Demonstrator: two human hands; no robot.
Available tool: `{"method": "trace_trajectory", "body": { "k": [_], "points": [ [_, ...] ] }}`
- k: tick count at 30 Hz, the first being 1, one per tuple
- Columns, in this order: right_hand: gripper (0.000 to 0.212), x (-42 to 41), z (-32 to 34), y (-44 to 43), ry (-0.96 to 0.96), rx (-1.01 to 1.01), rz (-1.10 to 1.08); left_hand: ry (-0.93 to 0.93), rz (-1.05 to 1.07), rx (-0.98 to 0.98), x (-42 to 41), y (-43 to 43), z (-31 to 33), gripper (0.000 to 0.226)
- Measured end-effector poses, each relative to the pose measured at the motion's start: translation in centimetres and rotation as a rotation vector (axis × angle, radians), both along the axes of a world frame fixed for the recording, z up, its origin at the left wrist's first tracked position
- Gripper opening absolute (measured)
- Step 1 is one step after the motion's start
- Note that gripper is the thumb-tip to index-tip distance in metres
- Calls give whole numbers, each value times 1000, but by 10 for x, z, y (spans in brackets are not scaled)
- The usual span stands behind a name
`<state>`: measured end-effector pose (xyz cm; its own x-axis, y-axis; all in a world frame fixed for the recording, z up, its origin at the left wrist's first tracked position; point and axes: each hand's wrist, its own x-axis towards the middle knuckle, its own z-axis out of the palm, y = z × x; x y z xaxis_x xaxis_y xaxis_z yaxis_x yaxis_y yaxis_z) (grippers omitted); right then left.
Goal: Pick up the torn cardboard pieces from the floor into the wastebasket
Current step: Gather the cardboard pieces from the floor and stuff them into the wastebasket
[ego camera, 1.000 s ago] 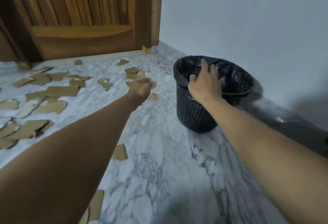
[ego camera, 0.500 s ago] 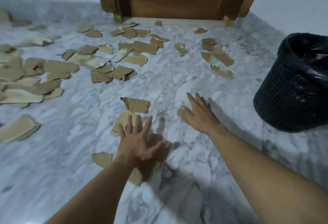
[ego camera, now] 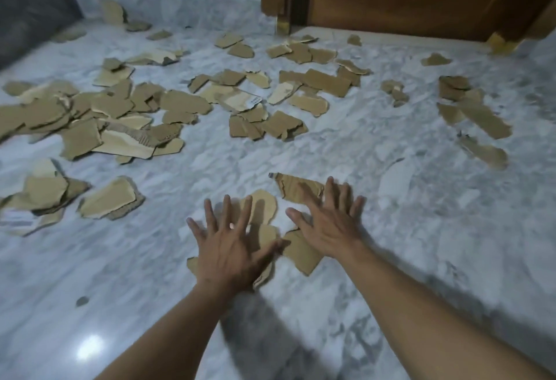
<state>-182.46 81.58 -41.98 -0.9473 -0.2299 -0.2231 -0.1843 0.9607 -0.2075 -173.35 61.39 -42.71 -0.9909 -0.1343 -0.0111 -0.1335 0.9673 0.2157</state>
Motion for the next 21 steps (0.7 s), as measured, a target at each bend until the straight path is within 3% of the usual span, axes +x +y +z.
{"method": "trace_trajectory", "body": {
  "k": [3, 9, 13, 17, 21],
  "points": [
    [70, -29, -5, -21, 12, 14, -33, -9, -24, 72, -36, -22, -5, 87],
    [47, -84, -3, -50, 188, -59, -118, 166, -27, 172, -118, -56, 3, 64],
    [45, -110, 1, -70, 310, 17, -29, 219, -99, 214, -154, -76, 3, 67],
    [78, -143, -5, -73, 230, -82, -120, 267, -92, 260, -206, -96, 1, 68],
    [63, -200, -11, -79, 206, -144, -46, 292, -163, 135, -275, -107, -4, 81]
  ]
}}
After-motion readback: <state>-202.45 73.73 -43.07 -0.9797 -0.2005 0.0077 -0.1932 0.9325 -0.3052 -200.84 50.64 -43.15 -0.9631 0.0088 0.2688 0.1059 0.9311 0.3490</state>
